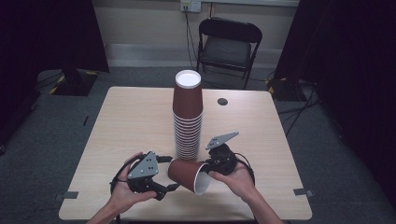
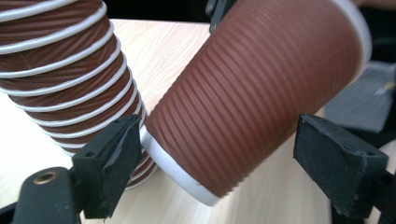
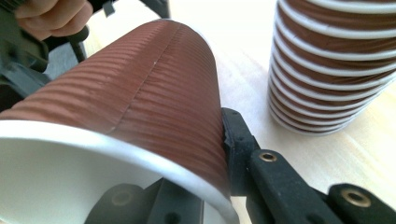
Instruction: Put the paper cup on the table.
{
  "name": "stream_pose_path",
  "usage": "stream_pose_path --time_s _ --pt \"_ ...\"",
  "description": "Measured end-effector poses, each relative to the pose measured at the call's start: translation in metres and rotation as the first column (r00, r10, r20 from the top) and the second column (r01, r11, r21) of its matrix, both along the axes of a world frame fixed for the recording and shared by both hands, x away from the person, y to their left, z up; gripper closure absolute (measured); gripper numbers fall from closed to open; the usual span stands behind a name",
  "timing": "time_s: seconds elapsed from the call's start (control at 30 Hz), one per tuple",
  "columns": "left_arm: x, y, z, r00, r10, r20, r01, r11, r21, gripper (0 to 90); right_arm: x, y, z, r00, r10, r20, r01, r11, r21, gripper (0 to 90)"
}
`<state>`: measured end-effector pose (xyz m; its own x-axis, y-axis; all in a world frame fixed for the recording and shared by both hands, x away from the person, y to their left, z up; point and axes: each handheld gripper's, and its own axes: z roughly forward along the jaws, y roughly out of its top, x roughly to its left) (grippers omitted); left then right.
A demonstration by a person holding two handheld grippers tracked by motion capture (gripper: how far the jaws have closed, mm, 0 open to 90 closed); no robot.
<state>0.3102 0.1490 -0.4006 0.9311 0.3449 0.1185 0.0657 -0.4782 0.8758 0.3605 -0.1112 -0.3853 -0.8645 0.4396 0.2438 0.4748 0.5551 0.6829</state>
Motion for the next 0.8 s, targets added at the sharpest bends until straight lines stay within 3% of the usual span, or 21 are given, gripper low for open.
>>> stream_pose_path --time_s 0.07,0.23,0.4,0.57,0.63,0.8 --pt "-0.001 -0.003 -0.002 0.9998 -0.015 0.010 0.015 0.9997 0.021 15.1 0.000 0.001 0.001 1.0000 0.009 -0.003 -0.009 1.000 -0.022 86.5" --pt "-0.008 -0.012 -0.011 0.9952 -0.046 0.086 0.036 0.9932 0.111 12.5 0.004 0.004 -0.001 0.9980 0.017 -0.060 -0.022 0.997 -0.077 86.5" --pt "-0.011 -0.023 -0.018 0.9914 -0.059 0.117 0.041 0.9883 0.147 8.8 0.007 0.012 -0.005 0.9940 0.027 -0.107 -0.039 0.992 -0.118 86.5" --pt "-0.013 -0.036 -0.023 0.9861 -0.068 0.151 0.036 0.9778 0.207 6.7 0.008 0.021 -0.006 0.9900 0.038 -0.136 -0.056 0.989 -0.134 86.5" --pt "-0.014 -0.037 -0.025 0.9831 -0.049 0.177 0.012 0.9791 0.203 7.0 0.009 0.022 -0.006 0.9889 0.032 -0.145 -0.052 0.989 -0.139 86.4" --pt "-0.016 -0.039 -0.023 0.9782 -0.053 0.201 0.011 0.9787 0.205 9.0 0.013 0.022 -0.004 0.9848 0.028 -0.171 -0.052 0.990 -0.134 86.3"
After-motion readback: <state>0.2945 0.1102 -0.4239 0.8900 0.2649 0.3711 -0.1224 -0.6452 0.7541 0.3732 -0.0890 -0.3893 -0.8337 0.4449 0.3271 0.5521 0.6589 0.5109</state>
